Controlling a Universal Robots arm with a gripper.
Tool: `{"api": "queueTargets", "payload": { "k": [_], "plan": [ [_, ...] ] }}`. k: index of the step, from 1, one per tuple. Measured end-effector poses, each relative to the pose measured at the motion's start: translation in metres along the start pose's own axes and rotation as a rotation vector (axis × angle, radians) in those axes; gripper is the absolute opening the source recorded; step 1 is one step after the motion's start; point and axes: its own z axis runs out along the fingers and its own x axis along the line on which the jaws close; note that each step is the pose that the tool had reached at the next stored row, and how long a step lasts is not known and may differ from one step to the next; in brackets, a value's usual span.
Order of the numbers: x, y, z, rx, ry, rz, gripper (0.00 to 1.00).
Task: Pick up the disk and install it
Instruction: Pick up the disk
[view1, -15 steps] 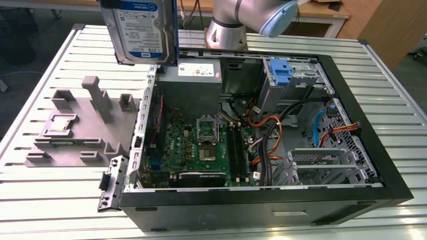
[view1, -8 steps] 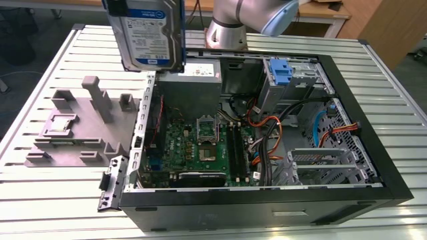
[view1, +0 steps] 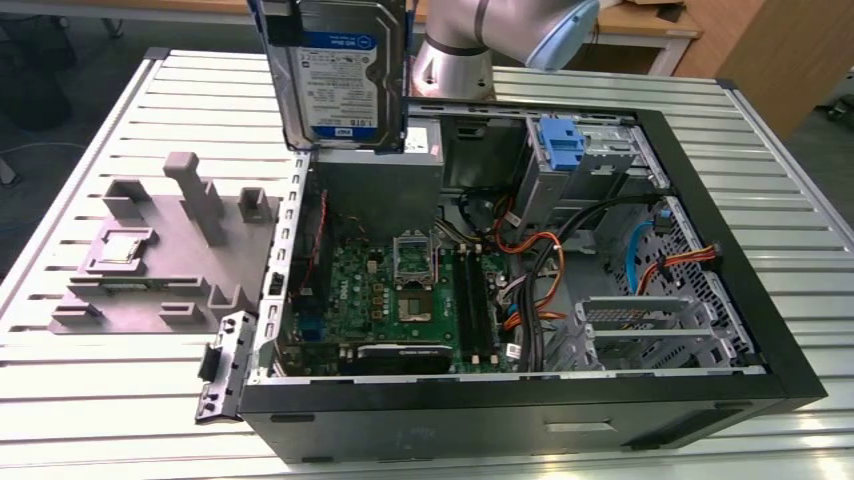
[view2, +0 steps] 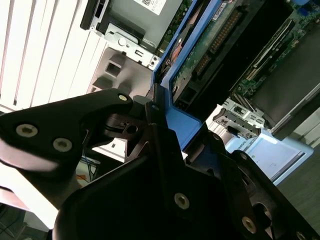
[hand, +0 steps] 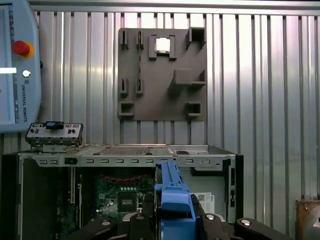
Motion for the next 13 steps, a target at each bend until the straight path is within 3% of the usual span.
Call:
{"api": "queueTargets", "payload": {
  "k": [9, 13],
  "plan": [
    [0.0, -0.0006, 0.0003, 0.0001, 0.0, 0.0, 0.37],
    [-0.0001, -0.0081, 0.0003, 0.0001, 0.0, 0.0, 0.37]
  ]
}}
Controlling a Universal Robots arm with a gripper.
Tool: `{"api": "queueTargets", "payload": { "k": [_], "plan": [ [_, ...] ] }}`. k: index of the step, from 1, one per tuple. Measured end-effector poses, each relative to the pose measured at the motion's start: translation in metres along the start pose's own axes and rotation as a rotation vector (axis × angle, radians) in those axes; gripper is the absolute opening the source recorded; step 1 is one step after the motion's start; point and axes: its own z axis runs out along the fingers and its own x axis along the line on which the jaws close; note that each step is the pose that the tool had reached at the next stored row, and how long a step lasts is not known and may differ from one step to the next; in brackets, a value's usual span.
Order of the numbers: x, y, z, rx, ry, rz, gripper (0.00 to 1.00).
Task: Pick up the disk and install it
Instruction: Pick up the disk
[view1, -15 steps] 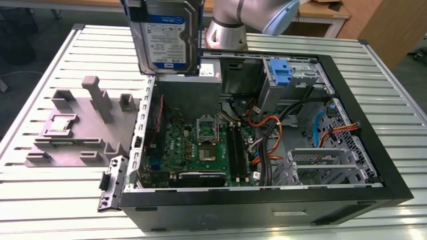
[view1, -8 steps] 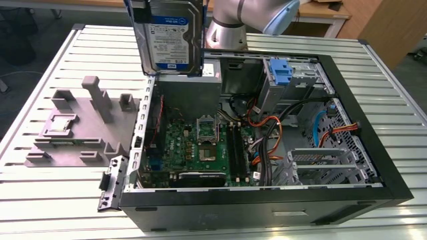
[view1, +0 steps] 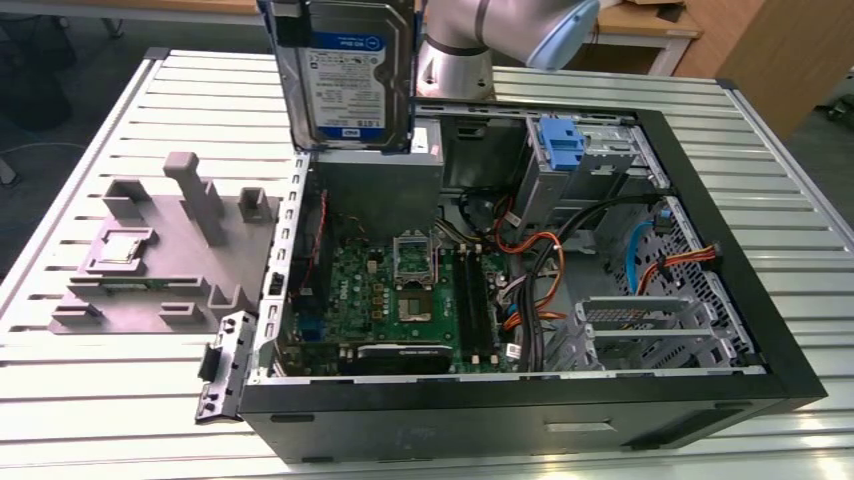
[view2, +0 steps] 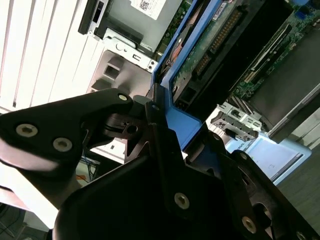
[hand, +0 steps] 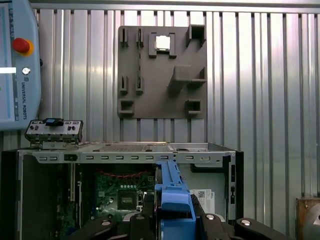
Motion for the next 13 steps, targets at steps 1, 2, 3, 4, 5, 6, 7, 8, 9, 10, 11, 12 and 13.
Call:
{"api": "queueTargets", "payload": {
  "k": [1, 2, 3, 4, 5, 6, 7, 8, 9, 10, 11, 12, 13],
  "plan": [
    [-0.0001, -0.0031, 0.0, 0.0, 0.0, 0.0, 0.37],
    [-0.0001, -0.007, 0.0, 0.0, 0.0, 0.0, 0.37],
    [-0.0002, -0.0113, 0.0, 0.0, 0.0, 0.0, 0.37],
    [-0.0003, -0.0156, 0.0, 0.0001, 0.0, 0.0, 0.37],
    [-0.0004, -0.0198, 0.0001, 0.0001, -0.0001, 0.0, 0.37],
    [-0.0005, -0.0244, 0.0001, 0.0, 0.0, 0.0, 0.37],
    [-0.0006, -0.0289, 0.0001, 0.0, 0.0001, 0.0, 0.37],
    [-0.0006, -0.0333, 0.0001, 0.0, 0.0001, 0.0, 0.37],
    [-0.0007, -0.0376, 0.0002, 0.0001, -0.0001, 0.0, 0.37],
    [-0.0008, -0.0417, 0.0002, 0.0, 0.0001, 0.0, 0.37],
    [-0.0009, -0.0454, 0.0003, 0.0, 0.0, 0.0, 0.37],
    [-0.0009, -0.0478, 0.0004, 0.0, 0.0, 0.0, 0.37],
    [-0.0007, -0.0493, 0.0006, 0.0001, -0.0002, 0.0, 0.37]
  ]
}}
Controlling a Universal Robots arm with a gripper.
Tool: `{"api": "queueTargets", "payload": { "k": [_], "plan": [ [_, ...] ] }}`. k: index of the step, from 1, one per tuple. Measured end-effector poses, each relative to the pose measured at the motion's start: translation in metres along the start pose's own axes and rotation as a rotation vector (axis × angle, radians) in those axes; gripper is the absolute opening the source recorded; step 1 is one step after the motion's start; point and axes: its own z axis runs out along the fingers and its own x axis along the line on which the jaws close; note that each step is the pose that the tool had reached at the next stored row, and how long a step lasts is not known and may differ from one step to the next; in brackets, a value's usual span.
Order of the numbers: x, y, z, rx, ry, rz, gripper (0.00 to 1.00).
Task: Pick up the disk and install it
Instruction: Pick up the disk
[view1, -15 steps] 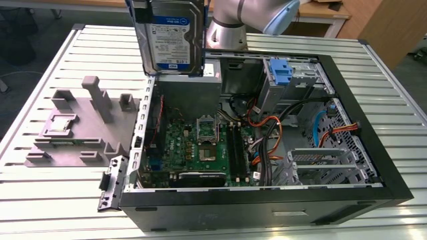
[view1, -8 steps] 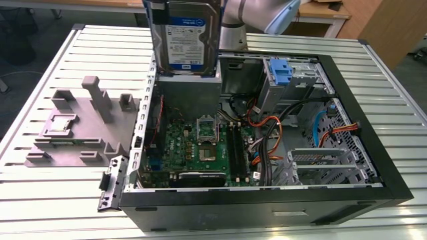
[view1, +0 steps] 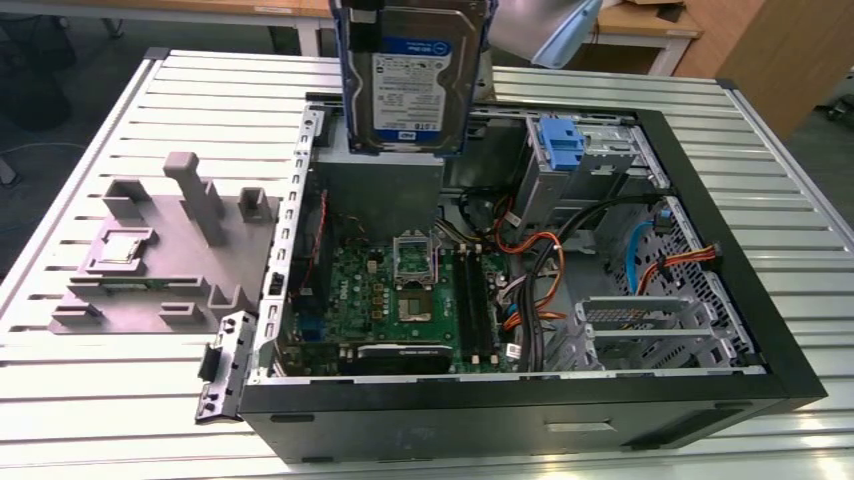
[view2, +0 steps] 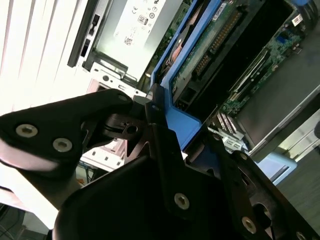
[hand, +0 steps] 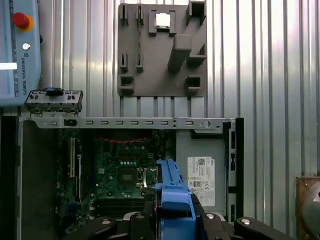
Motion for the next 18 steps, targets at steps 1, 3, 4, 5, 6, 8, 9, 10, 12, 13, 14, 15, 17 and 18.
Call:
{"api": "queueTargets", "payload": {
  "k": [1, 3, 4, 5, 6, 8, 9, 10, 12, 13, 14, 15, 17, 18],
  "plan": [
    [0.0006, -0.001, 0.0001, 0.0, 0.0001, 0.0, 0.37],
    [0.0037, -0.002, 0.0006, 0.0, 0.0001, 0.001, 0.37],
    [0.0059, -0.0023, 0.0008, 0.0, 0.0001, 0.001, 0.37],
    [0.0084, -0.0026, 0.001, 0.0001, 0.0001, 0.001, 0.37],
    [0.0108, -0.0029, 0.0011, 0.0, 0.0002, 0.001, 0.37],
    [0.0152, -0.0036, 0.0013, 0.0, 0.0001, 0.002, 0.37],
    [0.0167, -0.0043, 0.0015, 0.0, 0.0001, 0.002, 0.37],
    [0.0175, -0.0061, 0.0019, 0.0001, -0.0001, 0.002, 0.37],
    [0.0179, -0.0122, 0.0026, 0.0, 0.0001, 0.002, 0.37],
    [0.0179, -0.0158, 0.003, 0.0, 0.0001, 0.002, 0.37],
    [0.0179, -0.0195, 0.0034, 0.0001, 0.0, 0.002, 0.37],
    [0.0178, -0.024, 0.0036, 0.0001, 0.0001, 0.002, 0.37],
    [0.0177, -0.0326, 0.004, 0.0, 0.0002, 0.002, 0.37],
    [0.0176, -0.037, 0.0041, 0.0, 0.0002, 0.002, 0.37]
  ]
}}
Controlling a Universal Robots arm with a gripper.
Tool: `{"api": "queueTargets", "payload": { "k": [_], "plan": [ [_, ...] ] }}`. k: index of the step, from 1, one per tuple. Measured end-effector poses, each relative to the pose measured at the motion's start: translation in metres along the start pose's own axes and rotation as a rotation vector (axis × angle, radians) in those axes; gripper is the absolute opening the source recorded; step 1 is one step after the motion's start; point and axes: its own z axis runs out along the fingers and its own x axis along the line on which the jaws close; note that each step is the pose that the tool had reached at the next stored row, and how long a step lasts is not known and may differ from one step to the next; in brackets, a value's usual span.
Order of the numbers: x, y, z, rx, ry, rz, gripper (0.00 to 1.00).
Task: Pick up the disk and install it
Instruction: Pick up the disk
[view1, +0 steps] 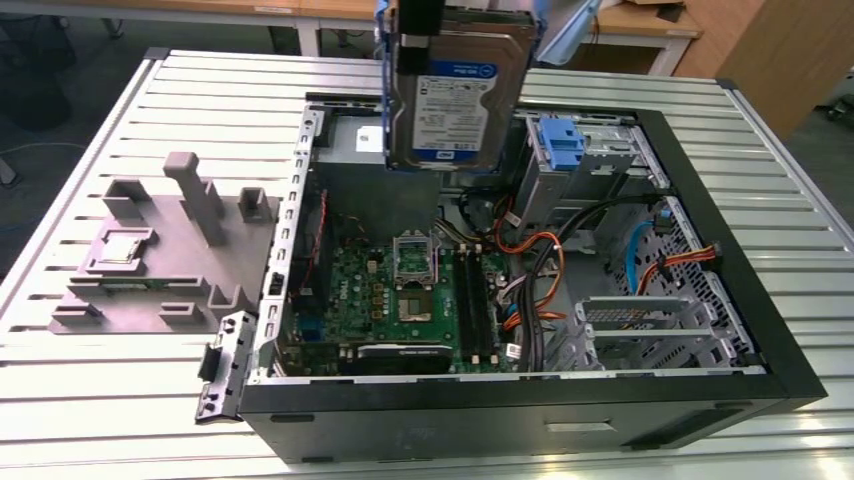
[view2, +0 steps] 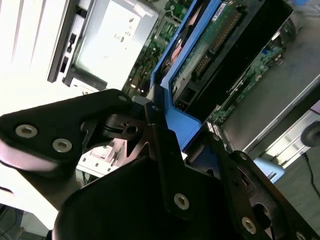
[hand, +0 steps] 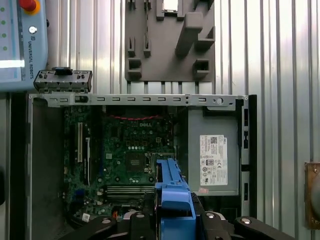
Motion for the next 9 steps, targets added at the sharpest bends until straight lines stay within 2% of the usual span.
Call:
{"api": "queueTargets", "payload": {
  "k": [4, 9],
  "plan": [
    [-0.0003, -0.0152, 0.0001, 0.0, -0.0001, 0.0, 0.37],
    [-0.0004, -0.0172, -0.0012, 0.0, 0.0, 0.002, 0.37]
  ]
}}
